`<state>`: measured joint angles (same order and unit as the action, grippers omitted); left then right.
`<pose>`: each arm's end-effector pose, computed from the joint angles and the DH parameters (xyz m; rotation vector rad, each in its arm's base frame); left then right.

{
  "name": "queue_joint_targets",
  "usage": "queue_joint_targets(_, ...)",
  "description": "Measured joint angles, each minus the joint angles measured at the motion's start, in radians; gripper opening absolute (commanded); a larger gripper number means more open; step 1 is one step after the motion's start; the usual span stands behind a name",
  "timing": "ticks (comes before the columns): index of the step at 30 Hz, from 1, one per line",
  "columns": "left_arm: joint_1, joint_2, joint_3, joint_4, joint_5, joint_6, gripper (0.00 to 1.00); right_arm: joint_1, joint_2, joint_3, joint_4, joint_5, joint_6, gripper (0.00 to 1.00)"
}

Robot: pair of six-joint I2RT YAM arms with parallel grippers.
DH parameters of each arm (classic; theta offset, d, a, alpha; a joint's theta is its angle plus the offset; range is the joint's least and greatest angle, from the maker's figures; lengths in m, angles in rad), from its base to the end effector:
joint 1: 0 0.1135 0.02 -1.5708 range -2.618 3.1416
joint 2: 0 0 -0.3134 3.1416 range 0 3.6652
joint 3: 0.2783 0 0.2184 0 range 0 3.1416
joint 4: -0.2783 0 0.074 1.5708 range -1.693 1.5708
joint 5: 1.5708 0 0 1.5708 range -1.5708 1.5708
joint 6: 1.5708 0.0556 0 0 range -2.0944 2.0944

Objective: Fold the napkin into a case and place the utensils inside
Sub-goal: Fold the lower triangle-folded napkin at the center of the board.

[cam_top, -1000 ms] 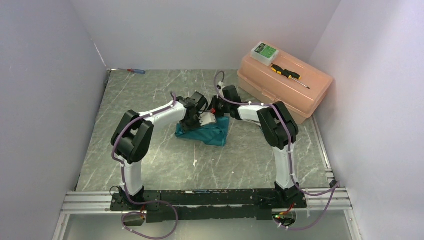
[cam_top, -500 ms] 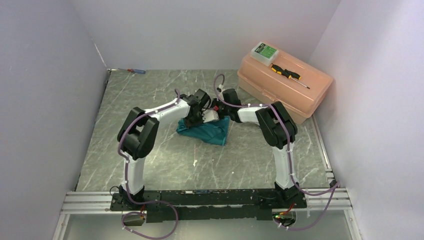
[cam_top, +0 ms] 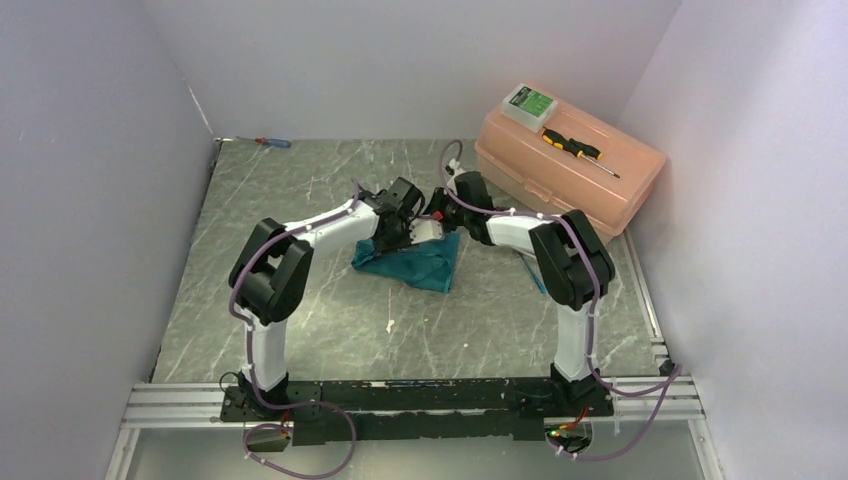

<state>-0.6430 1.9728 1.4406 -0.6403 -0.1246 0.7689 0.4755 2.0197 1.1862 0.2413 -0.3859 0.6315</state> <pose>0.3276 -0.2368 0.2280 1.7544 2.1112 0.2057 0.3867 0.2227 0.2107 -0.0592 2.3072 1.0241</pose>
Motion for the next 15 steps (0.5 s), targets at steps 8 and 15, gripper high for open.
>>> queue_joint_targets(8,-0.035,-0.073,-0.004,0.045,0.090,0.055,0.42,-0.027,-0.230,-0.184,0.076,0.070,0.028,0.06)
queue_joint_targets(15,-0.031,-0.074,0.014,0.021,0.171,0.035,0.48,-0.035,-0.387,-0.411,0.174,0.063,0.100,0.00)
